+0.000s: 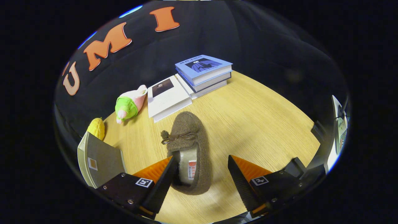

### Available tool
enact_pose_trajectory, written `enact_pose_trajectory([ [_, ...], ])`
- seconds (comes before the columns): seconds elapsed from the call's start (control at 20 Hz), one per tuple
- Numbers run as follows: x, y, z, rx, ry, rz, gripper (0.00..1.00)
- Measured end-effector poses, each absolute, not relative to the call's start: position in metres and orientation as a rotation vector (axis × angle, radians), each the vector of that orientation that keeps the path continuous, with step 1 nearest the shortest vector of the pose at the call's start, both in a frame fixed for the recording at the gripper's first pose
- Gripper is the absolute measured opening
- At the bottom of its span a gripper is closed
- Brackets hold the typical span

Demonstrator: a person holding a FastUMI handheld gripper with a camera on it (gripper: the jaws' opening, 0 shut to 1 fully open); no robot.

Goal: Open the storage box then place both shoes into the box .Put the left shoe in first, then the right shoe, with the right side of both shoes facing outward in a uniform manner.

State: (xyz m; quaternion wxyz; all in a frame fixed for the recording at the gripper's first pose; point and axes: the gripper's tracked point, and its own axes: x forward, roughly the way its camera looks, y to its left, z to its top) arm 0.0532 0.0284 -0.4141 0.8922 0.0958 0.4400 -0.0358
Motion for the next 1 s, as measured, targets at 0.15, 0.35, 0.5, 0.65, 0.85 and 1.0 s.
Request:
enact_pose_trajectory([
  [0.15, 0.059, 0.032, -0.430, 0.184, 0.940, -0.072, 0.98],
  [0.35, 0.066, 0.035, -0.444, 0.168, 0.963, -0.074, 0.86],
  [0.5, 0.066, 0.034, -0.449, 0.191, 0.977, -0.095, 0.54],
  [0.65, 0.065, 0.024, -0.445, 0.208, 0.966, -0.148, 0.04],
  [0.85, 0.065, 0.025, -0.424, 0.229, 0.932, -0.147, 0.01],
  [1.0, 0.068, 0.036, -0.394, 0.252, 0.892, -0.117, 0.01],
])
